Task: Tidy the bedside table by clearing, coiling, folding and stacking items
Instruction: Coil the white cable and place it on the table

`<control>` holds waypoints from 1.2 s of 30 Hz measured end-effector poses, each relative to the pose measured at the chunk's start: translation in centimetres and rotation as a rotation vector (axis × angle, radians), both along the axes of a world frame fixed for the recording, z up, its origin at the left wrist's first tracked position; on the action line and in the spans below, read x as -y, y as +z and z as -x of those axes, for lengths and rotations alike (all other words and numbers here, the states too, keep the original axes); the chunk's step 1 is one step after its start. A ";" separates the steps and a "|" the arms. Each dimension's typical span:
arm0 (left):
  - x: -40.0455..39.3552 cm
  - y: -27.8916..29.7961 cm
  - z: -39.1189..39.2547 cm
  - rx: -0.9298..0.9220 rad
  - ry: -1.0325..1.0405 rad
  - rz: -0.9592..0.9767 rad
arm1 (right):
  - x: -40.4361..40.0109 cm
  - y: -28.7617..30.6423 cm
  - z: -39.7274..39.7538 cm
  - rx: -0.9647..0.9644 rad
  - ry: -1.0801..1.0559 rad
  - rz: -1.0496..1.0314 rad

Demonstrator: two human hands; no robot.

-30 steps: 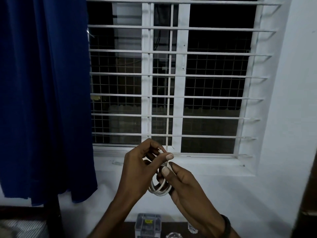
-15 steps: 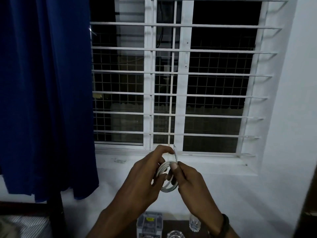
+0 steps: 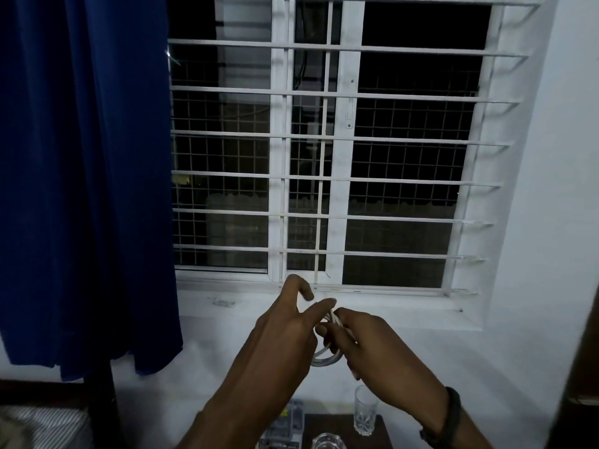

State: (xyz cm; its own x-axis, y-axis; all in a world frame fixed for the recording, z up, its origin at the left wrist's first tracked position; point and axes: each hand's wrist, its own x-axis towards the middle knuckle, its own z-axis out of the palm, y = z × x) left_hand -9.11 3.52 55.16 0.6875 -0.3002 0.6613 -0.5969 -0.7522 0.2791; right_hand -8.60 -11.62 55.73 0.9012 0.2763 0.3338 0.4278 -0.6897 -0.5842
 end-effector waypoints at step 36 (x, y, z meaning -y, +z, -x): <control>-1.3 -1.7 -1.8 0.372 -0.053 0.258 | 1.5 -2.2 -0.3 -0.505 0.305 -1.101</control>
State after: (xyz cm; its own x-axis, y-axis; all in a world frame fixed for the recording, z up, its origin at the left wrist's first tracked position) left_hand -7.33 4.85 53.42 0.3769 -0.1214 0.9183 -0.7282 -0.6515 0.2128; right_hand -8.27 -13.13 53.57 0.9443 0.2900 0.1555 0.0440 0.3570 -0.9331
